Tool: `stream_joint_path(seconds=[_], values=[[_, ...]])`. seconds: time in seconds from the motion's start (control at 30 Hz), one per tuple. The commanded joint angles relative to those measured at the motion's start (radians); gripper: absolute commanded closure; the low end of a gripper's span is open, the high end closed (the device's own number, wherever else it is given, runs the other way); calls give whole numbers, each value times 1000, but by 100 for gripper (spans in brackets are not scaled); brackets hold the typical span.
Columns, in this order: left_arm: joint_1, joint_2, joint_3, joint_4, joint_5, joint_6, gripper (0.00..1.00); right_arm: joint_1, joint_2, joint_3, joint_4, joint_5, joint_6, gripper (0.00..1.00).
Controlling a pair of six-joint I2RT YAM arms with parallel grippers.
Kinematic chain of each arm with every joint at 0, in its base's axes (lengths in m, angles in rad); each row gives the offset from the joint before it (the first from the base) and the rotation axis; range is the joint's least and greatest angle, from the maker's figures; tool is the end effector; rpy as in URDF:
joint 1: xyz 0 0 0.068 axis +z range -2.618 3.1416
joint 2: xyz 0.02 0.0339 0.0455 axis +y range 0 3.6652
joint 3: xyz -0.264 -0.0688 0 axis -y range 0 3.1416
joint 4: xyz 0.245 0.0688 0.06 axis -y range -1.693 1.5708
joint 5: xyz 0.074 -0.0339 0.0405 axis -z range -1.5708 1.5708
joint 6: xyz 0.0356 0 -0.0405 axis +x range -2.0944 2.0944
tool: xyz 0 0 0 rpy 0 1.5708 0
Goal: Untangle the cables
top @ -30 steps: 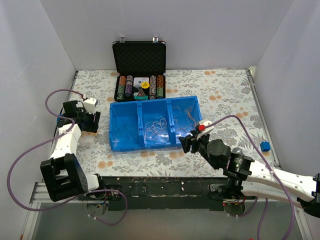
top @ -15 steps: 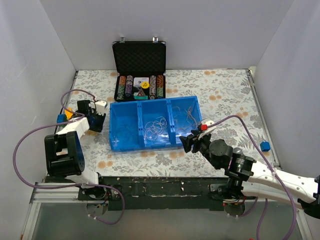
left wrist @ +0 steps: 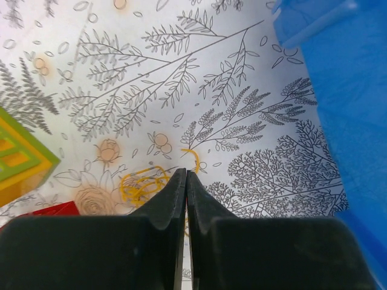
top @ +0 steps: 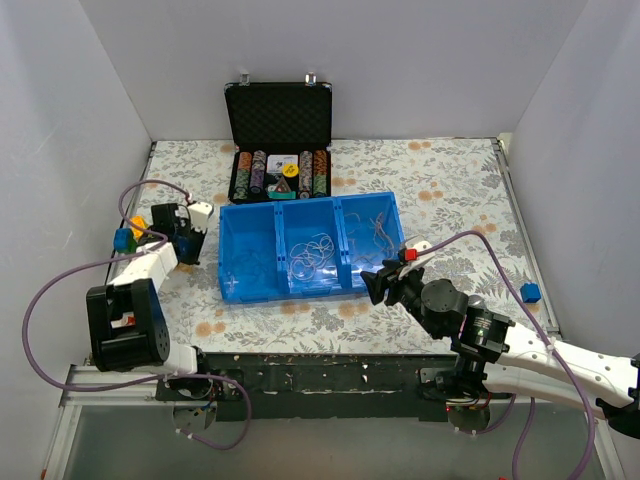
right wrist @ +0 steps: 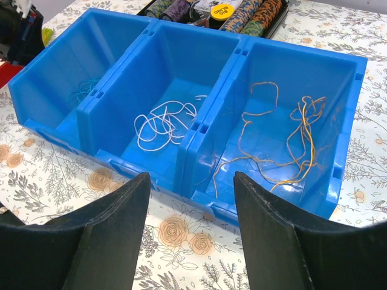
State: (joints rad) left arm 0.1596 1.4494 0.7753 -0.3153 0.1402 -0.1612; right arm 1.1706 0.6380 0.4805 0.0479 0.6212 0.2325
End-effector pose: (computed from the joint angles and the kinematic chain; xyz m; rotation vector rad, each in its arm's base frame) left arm 0.2742 0.0391 0.1782 -0.3551 2.5307 -0.1800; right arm 0.0821 0.1408 0.2803 -0.3172 1.6582 0.5405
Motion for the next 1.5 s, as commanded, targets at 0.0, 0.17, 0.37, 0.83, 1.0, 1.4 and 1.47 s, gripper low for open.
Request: stream_joint_path(seconds=[0.0,0.17,0.37,0.83,1.0,1.4,1.47], values=[[-2,-101,47,-45,44,32,100,-6,-15,6,15,3,2,36],[-3,-162,139,-172,133,51,100,-6,-26,-2,15,3,2,37],[-2,-175,122,-260,95,138,79,-6,-35,-14,18,-3,5,37],[11,-31,55,-131,9,83,52,-8,-54,-16,10,14,-7,37],[9,9,25,-85,-25,86,65,-8,-64,-17,-5,21,-7,37],[11,-37,-18,-51,-34,121,67,-9,-57,-17,-8,20,-4,37],[11,-43,-37,-45,-39,137,81,-9,-55,-17,-6,18,-1,38]])
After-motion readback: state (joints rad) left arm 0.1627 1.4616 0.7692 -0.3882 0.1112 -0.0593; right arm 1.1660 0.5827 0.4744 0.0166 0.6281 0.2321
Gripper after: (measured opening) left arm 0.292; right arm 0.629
